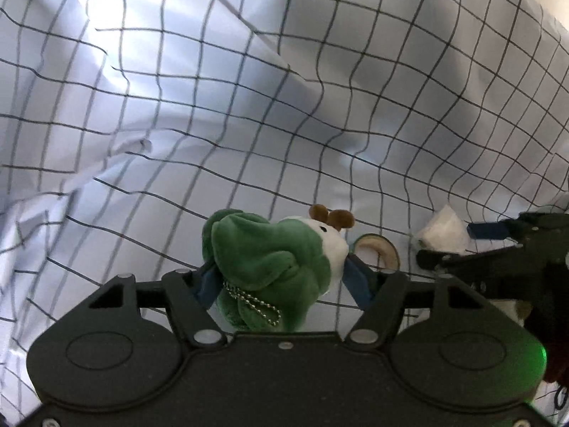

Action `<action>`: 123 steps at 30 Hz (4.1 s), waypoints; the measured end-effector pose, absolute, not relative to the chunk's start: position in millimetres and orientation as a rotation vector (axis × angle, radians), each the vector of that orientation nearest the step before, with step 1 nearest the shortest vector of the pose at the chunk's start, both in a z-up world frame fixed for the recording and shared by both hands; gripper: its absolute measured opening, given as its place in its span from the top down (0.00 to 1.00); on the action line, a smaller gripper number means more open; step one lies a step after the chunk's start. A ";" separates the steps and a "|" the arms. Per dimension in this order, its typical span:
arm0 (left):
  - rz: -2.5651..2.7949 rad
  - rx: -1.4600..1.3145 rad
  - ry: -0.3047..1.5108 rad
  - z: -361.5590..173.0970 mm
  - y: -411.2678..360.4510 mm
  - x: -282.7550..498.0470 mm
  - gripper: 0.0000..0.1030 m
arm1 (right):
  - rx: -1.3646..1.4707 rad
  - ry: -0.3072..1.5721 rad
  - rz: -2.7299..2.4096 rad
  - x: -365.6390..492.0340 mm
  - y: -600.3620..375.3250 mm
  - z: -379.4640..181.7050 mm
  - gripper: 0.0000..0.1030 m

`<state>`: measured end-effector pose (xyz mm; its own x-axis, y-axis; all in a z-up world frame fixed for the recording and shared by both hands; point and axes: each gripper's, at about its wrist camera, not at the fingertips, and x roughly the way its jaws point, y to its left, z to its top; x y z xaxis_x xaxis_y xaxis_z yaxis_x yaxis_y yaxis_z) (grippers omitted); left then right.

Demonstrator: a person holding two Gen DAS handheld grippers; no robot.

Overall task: Organize soft objects
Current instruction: 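Close the left tool on the green plush while the right tool closes on the gauze packet, then lift the green plush and gauze packet with both tools and carry them over the basket, then open both tools to drop the green plush and gauze packet into the basket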

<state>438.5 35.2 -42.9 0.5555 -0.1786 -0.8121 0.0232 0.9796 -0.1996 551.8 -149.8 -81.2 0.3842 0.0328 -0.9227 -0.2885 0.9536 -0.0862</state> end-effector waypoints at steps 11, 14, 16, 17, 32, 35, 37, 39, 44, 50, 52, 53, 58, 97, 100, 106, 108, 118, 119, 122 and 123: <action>-0.082 -0.190 0.929 -31.1 61.8 416.9 0.37 | -0.128 1.099 0.087 564.4 -156.7 -55.9 0.41; -0.060 -0.184 0.911 -27.9 70.7 406.4 0.37 | -0.103 1.065 0.087 563.1 -145.6 -43.0 0.41; -0.042 -0.185 0.901 -26.6 79.1 397.6 0.37 | -0.087 1.049 0.118 557.0 -132.8 -34.4 0.41; -0.032 -0.186 0.898 -26.3 83.0 393.4 0.37 | -0.085 1.041 0.137 554.1 -124.0 -30.7 0.41; 0.148 -0.198 0.868 -34.1 143.8 320.7 0.37 | -0.127 0.994 0.444 483.9 26.3 -15.7 0.41; 0.178 -0.210 0.863 -35.7 151.5 302.5 0.37 | -0.133 0.996 0.490 461.2 44.8 -15.7 0.41; 0.194 -0.222 0.864 -36.5 155.2 289.9 0.37 | -0.147 0.991 0.516 443.9 51.8 -13.9 0.41; 0.202 -0.234 0.867 -37.2 157.2 276.9 0.37 | -0.148 0.992 0.543 425.0 54.3 -12.1 0.41; 0.228 -0.254 0.871 -35.2 156.8 240.0 0.37 | -0.147 0.998 0.574 374.9 48.1 -8.3 0.41; 0.214 -0.247 0.886 -28.8 149.9 201.8 0.37 | -0.104 1.024 0.559 319.9 22.6 -4.3 0.41; 0.204 -0.246 0.891 -27.6 145.4 189.7 0.37 | -0.095 1.021 0.540 297.4 9.5 -0.7 0.41; 0.195 -0.244 0.892 -26.1 142.4 183.2 0.37 | -0.093 1.020 0.529 287.1 3.9 0.9 0.41; 0.138 -0.208 0.879 -16.5 123.4 152.4 0.37 | -0.057 0.981 0.458 220.6 -32.5 11.8 0.41; -0.175 -0.070 0.815 -6.0 -15.6 54.8 0.33 | 0.268 0.670 -0.057 -0.5 -170.5 49.3 0.41; -0.156 -0.070 0.799 -6.1 -13.3 53.1 0.24 | 0.258 0.682 -0.054 -0.8 -167.0 45.3 0.40; -0.138 -0.099 0.787 -4.5 -5.3 53.0 0.24 | 0.245 0.700 -0.049 0.0 -159.9 41.6 0.40; -0.128 -0.104 0.785 -4.7 -2.7 51.3 0.24 | 0.240 0.702 -0.050 0.2 -158.2 41.0 0.40; -0.061 -0.070 0.776 -10.2 -0.3 37.1 0.24 | 0.215 0.718 -0.060 4.5 -151.6 34.4 0.40; -0.059 -0.065 0.776 -10.9 -0.3 36.0 0.24 | 0.213 0.719 -0.060 5.0 -151.1 33.7 0.40; -0.054 -0.064 0.782 -13.1 0.6 34.3 0.23 | 0.216 0.721 -0.057 6.5 -149.6 32.3 0.38; -0.053 -0.064 0.784 -13.7 1.3 34.3 0.23 | 0.217 0.719 -0.057 6.7 -149.1 31.8 0.38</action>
